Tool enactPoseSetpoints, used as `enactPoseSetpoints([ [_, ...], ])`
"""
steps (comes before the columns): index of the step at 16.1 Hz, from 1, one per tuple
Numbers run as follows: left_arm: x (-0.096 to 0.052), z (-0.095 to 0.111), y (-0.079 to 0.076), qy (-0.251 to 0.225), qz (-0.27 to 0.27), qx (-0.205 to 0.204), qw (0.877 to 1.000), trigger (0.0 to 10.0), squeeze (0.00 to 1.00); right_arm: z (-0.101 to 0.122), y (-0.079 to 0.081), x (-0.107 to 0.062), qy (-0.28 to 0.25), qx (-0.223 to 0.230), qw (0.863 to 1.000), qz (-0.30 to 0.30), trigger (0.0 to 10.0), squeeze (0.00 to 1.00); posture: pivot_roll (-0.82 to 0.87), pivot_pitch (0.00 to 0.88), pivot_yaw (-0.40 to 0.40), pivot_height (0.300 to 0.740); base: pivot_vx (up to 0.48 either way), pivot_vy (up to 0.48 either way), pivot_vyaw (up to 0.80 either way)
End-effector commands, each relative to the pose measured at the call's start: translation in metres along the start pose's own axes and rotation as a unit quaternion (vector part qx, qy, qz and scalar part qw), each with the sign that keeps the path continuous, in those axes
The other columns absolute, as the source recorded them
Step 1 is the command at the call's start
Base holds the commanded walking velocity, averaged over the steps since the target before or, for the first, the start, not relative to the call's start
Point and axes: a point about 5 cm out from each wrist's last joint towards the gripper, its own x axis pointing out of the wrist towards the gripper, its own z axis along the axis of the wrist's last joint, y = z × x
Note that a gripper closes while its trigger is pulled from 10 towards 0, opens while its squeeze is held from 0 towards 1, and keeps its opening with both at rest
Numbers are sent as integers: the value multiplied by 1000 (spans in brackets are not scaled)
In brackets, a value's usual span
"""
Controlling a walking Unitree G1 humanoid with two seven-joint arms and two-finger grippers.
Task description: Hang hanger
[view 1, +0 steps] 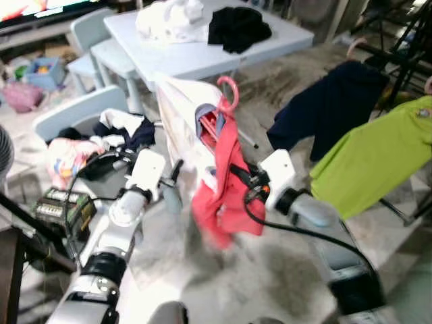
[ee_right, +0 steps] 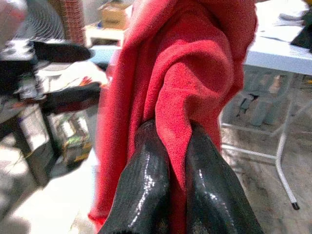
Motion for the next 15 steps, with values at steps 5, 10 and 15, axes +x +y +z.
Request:
enactPoseSetpoints([
  [5,6,14,1,-19,-11,-3,1000,10000,0,16,6,11,-28,-13,999,13,10000,0,-37,10,-7,740,0,0,0],
  [10,16,33,-3,-51,-24,-9,998,10000,0,13,13,29,8,-68,997,26,10000,0,-27,0,-9,740,0,0,0],
  [15,20,38,-7,-57,-42,11,997,10000,0,-1,25,43,40,-68,996,34,10000,0,-31,0,7,740,0,0,0],
])
